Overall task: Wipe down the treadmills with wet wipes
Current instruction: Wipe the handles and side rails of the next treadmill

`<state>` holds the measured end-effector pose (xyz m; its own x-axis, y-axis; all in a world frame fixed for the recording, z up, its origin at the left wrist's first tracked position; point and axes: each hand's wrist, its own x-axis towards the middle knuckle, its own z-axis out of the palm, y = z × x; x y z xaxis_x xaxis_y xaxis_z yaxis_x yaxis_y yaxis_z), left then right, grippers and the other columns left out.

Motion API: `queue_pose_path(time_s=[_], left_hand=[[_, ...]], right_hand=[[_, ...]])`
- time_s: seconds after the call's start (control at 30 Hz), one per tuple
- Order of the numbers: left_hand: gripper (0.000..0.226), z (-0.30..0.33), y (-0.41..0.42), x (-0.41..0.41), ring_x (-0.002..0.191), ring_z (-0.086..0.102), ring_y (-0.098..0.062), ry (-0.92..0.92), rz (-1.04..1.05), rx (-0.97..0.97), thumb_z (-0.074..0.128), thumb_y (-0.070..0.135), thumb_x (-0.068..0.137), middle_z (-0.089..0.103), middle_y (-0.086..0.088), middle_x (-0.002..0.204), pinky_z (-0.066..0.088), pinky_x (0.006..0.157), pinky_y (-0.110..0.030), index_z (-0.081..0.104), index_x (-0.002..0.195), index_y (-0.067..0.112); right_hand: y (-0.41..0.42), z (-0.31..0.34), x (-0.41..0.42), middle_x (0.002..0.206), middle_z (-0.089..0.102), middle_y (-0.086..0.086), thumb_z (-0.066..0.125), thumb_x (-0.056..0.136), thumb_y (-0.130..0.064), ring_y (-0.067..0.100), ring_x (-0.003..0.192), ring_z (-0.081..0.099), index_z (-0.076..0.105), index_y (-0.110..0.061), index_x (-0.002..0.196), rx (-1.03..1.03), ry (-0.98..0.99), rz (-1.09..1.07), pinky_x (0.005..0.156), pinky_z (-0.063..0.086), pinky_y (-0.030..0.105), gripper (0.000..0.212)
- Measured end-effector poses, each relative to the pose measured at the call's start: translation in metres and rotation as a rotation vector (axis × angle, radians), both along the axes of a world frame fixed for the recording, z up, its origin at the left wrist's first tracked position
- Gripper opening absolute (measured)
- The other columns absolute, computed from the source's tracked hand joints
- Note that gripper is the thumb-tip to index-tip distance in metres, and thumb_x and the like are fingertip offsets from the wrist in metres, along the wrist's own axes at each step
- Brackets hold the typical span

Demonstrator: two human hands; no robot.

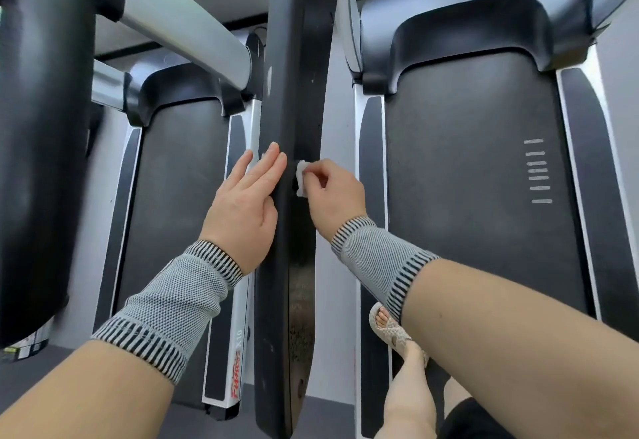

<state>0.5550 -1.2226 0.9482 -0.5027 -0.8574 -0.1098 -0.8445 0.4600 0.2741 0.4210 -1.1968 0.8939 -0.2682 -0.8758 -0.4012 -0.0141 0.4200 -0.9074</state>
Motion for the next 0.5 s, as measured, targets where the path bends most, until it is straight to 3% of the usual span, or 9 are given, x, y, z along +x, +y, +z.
queue_pose_path(time_s=[0.13,0.2,0.33,0.5], left_hand=[[0.060,-0.001,0.001,0.000,0.144,0.014,-0.012,0.010,0.003,-0.003,0.028,0.015,0.088,0.019,0.021,0.149,0.026,0.117,-0.042,0.032,0.147,0.022],[0.060,0.000,0.000,0.000,0.145,0.014,-0.013,0.004,0.002,-0.002,0.028,0.015,0.088,0.019,0.021,0.149,0.025,0.117,-0.040,0.032,0.148,0.022],[0.061,0.001,0.000,0.000,0.146,0.015,-0.018,-0.019,-0.009,0.007,0.028,0.014,0.087,0.018,0.021,0.149,0.023,0.117,-0.038,0.032,0.148,0.021],[0.060,-0.001,-0.002,0.002,0.146,0.016,-0.017,-0.003,-0.003,-0.003,0.029,0.015,0.088,0.021,0.020,0.149,0.024,0.117,-0.042,0.035,0.147,0.021]], right_hand=[[0.022,-0.001,0.008,0.133,0.054,-0.002,0.043,0.099,-0.013,0.008,0.121,0.047,0.056,-0.015,0.132,-0.190,0.022,0.077,0.103,0.032,0.015,0.035],[0.016,-0.007,0.009,0.143,0.043,-0.003,0.040,0.100,-0.012,0.010,0.131,0.039,0.046,-0.017,0.140,-0.126,-0.001,0.127,0.107,0.024,0.014,0.040],[-0.001,-0.019,0.003,0.147,0.039,0.005,0.035,0.101,-0.014,0.022,0.132,0.040,0.037,-0.016,0.145,0.140,-0.099,0.173,0.105,0.031,0.024,0.044],[0.016,-0.001,0.011,0.153,0.028,-0.004,0.040,0.096,-0.008,0.010,0.140,0.024,0.029,-0.020,0.148,-0.128,-0.036,0.186,0.116,0.017,0.023,0.055]])
